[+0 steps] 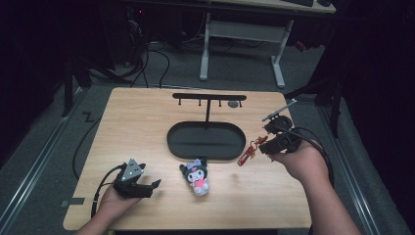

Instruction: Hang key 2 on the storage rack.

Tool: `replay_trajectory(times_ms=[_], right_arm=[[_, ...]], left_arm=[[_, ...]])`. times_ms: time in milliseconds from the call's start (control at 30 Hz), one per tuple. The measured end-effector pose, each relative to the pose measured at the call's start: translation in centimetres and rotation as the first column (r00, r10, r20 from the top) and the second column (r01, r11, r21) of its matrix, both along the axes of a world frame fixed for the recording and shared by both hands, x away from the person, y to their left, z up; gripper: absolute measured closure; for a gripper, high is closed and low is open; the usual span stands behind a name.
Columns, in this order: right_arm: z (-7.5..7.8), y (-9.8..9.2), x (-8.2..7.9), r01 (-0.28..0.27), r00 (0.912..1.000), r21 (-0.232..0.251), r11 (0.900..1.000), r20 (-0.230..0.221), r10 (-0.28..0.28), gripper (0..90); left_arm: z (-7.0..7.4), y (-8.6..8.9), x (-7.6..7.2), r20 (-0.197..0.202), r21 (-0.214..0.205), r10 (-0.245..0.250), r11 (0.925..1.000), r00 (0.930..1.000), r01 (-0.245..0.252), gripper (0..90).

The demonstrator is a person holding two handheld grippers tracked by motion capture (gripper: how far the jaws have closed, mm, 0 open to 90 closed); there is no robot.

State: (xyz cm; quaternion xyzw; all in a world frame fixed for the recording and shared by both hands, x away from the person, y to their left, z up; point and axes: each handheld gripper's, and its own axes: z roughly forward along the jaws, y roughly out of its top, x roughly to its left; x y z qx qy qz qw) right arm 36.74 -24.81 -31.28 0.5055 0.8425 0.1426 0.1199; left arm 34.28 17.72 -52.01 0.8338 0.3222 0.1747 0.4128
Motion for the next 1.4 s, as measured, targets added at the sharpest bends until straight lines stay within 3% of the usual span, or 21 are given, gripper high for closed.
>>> replay_trajectory(times_ms=[333,533,1400], right_arm=[[0.2,1.8,2.6,-0.024,0.9997,-0.023,0.9995,-0.001,0.024,67.5],[0.9,2.6,3.9,-0.026,0.9994,-0.008,0.9996,0.021,0.026,67.5],[1.3,3.4,8.5,0.006,0.9997,-0.017,0.9998,0.023,-0.006,67.6]], left_arm=[[0.0,0.0,0.0,-0.003,0.000,-0.001,1.0000,1.0000,0.001,17.9],[0.0,0.0,-0.1,-0.004,-0.004,-0.005,1.0000,1.0000,0.005,17.9],[0.0,0.1,0.1,-0.007,-0.004,-0.008,1.0000,0.9999,0.008,17.9]])
